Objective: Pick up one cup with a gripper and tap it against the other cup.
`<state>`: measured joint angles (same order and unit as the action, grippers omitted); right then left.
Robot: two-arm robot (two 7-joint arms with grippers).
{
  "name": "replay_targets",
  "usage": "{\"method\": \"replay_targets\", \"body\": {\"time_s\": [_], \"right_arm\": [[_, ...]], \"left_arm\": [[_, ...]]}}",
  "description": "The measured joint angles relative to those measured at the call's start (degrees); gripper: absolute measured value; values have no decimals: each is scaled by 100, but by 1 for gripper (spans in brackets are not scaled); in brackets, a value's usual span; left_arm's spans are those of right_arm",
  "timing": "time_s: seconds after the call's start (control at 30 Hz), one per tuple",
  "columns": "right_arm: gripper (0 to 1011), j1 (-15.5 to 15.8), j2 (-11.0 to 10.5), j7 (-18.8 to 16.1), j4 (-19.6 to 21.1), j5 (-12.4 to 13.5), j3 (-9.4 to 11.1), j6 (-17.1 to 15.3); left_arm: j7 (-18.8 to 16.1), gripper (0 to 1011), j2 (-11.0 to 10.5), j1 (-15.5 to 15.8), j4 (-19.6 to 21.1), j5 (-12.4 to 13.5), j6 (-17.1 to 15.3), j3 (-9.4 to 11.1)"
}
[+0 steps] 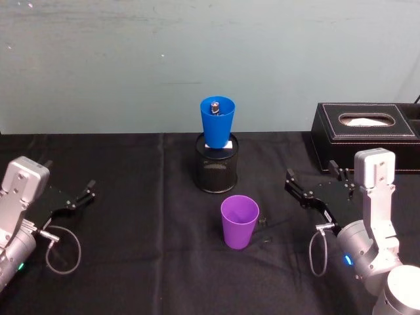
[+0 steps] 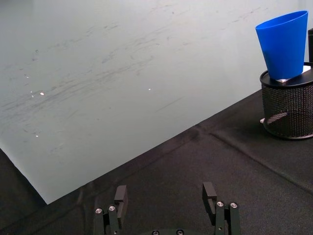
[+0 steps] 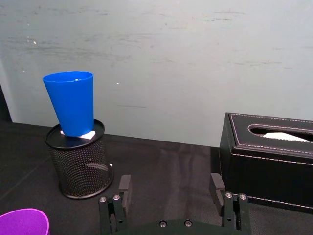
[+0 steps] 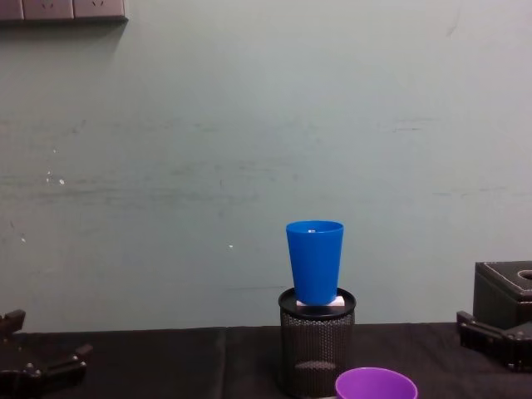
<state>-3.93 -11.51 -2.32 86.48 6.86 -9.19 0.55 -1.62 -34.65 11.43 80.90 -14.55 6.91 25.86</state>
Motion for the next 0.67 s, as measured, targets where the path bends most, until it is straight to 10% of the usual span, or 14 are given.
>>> {"method": "replay_targets", "body": {"time_s": [0.67], "right_arm": [[1002,0,0,0,0,0,0,0]], "left_arm": [[0,1000,0,0,0,0,0,0]]}}
